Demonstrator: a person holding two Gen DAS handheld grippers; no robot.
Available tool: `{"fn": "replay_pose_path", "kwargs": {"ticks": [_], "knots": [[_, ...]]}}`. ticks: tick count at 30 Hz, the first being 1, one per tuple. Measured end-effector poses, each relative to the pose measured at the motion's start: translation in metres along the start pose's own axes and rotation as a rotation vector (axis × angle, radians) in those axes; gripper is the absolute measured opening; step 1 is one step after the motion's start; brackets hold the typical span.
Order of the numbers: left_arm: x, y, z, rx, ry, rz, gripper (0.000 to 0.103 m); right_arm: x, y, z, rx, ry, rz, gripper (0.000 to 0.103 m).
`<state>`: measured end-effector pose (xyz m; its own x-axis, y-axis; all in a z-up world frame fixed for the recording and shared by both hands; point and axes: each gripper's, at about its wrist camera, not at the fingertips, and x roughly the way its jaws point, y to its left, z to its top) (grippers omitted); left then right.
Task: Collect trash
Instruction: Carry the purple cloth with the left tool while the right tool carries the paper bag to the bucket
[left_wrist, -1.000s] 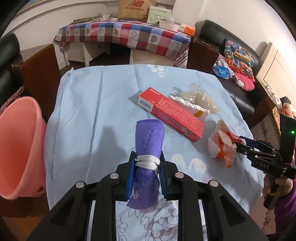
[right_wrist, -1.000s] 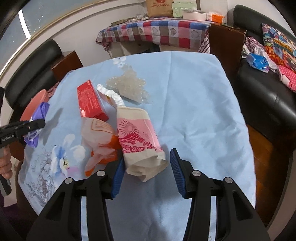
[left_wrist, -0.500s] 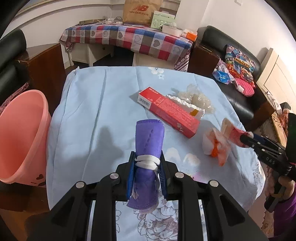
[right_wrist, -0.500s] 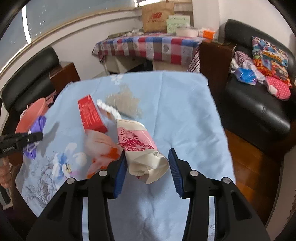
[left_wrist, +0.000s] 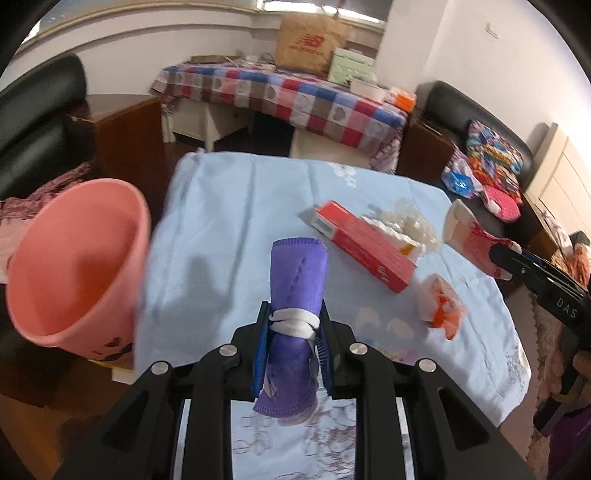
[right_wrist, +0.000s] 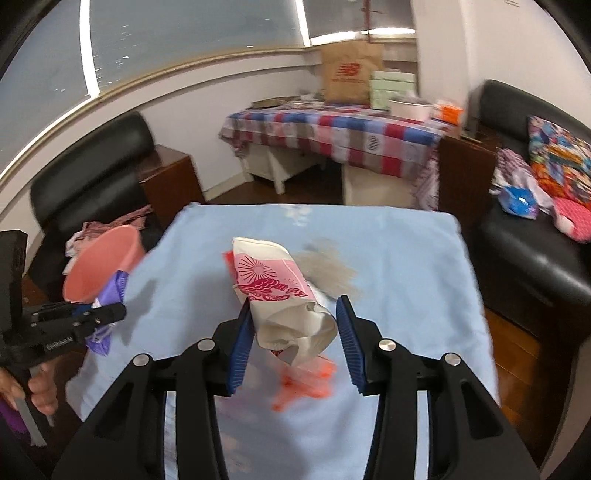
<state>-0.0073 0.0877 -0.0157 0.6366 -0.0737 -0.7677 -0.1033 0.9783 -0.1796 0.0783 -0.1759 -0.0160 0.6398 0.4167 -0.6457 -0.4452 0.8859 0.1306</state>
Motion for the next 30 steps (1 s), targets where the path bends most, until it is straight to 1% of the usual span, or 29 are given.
{"fn": "replay_pose_path", "kwargs": {"ticks": [4,10,12,18,23,30], "knots": [[-0.016,0.02,0.001,-0.036,-0.045,0.056,0.022,0.016,0.039,0.009,-0.051,0.008,0.065,0.045],[-0.041,0.065,-0.002,-0.127,-0.103,0.16,0.022,0.043,0.107,0.024,-0.136,0.029,0.17,0.045],[-0.046,0.08,-0.003,-0.154,-0.115,0.195,0.022,0.052,0.133,0.029,-0.168,0.035,0.208,0.045],[-0.058,0.122,-0.006,-0.223,-0.14,0.27,0.022,0.073,0.194,0.035,-0.231,0.06,0.29,0.045],[-0.063,0.151,-0.004,-0.258,-0.156,0.341,0.022,0.09,0.231,0.04,-0.262,0.081,0.322,0.045],[-0.057,0.18,-0.002,-0.307,-0.149,0.37,0.022,0.116,0.262,0.046,-0.286,0.123,0.342,0.045]]}}
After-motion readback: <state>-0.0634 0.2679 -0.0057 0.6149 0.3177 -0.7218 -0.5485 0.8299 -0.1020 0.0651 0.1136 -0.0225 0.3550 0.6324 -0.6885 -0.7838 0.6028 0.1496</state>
